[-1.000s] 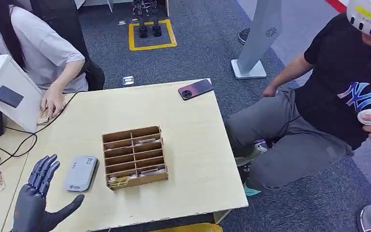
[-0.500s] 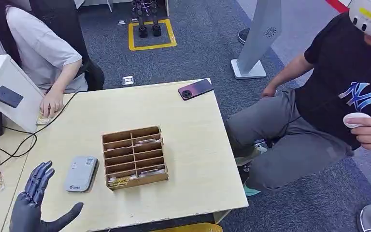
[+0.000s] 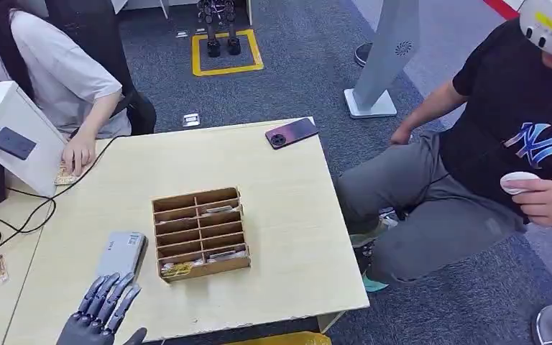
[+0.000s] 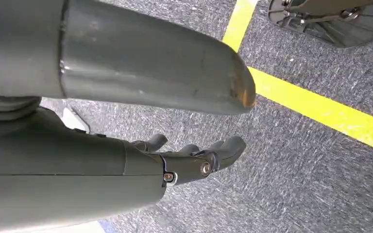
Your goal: Pass the card to the sensor for recognition and then transmit it.
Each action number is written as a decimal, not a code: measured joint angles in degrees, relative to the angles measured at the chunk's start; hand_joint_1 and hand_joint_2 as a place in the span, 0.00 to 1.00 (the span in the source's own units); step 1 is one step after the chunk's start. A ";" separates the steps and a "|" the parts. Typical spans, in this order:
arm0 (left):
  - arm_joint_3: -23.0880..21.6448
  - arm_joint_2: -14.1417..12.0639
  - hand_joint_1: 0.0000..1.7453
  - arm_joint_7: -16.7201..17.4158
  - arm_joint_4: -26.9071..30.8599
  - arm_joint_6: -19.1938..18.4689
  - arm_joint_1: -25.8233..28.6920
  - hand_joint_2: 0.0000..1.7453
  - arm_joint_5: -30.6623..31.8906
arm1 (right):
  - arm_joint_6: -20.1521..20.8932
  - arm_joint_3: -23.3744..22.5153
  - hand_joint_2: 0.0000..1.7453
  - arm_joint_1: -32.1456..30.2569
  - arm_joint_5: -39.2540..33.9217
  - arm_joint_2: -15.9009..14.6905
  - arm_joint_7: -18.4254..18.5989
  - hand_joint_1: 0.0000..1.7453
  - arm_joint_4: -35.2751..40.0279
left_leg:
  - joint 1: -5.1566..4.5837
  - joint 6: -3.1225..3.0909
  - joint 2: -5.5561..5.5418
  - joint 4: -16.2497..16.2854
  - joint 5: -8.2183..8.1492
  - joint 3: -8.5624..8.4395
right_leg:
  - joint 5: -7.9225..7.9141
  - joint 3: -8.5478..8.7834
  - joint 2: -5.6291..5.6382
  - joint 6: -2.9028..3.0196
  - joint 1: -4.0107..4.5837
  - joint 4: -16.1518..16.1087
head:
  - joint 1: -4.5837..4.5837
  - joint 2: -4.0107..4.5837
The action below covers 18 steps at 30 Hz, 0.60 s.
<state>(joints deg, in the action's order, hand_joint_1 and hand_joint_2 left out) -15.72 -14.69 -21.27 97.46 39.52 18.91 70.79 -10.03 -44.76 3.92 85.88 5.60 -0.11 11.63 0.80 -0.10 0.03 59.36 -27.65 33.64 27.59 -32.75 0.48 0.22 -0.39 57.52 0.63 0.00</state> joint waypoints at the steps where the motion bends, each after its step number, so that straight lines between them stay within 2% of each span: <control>1: -0.46 -0.11 0.00 0.02 -0.48 0.00 -0.12 1.00 0.04 | 0.00 -0.02 0.00 0.01 0.00 0.00 0.00 0.00 -0.02 | 0.00 0.00 0.00 0.00 0.00 0.00 | 0.00 0.00 0.00 0.00 0.00 0.00 | -0.02 0.00; 6: -1.18 -0.41 0.00 0.11 -1.64 0.00 -0.24 1.00 0.07 | 0.02 -0.02 0.00 0.00 0.00 0.00 0.02 0.00 -0.02 | 0.00 0.00 0.00 0.00 0.00 0.00 | 0.00 0.00 0.00 0.00 0.00 0.00 | 0.00 0.00; 10: -2.66 -1.51 0.00 3.01 -3.10 0.02 -0.77 1.00 -0.06 | 0.07 -0.07 0.00 0.00 0.04 0.00 0.07 0.00 -0.02 | 0.00 0.00 0.00 0.00 -0.01 0.00 | 0.01 0.00 0.00 0.00 0.00 0.00 | -0.02 0.00; 18: -4.55 -1.83 0.00 4.31 -6.14 0.04 -2.53 1.00 1.05 | 0.02 -0.11 0.00 0.01 0.44 0.00 0.00 0.00 -0.02 | 0.00 0.00 -0.01 0.00 0.00 -0.01 | 0.00 0.02 0.00 0.00 0.00 0.00 | 0.00 0.00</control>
<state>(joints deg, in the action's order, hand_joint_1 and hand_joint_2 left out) -20.26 -16.52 -16.96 91.32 39.56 16.38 71.85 -10.01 -44.87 3.93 86.31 5.60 -0.11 11.61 0.79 -0.10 0.02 59.36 -27.65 33.63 27.59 -32.73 0.47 0.22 -0.39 57.52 0.63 0.00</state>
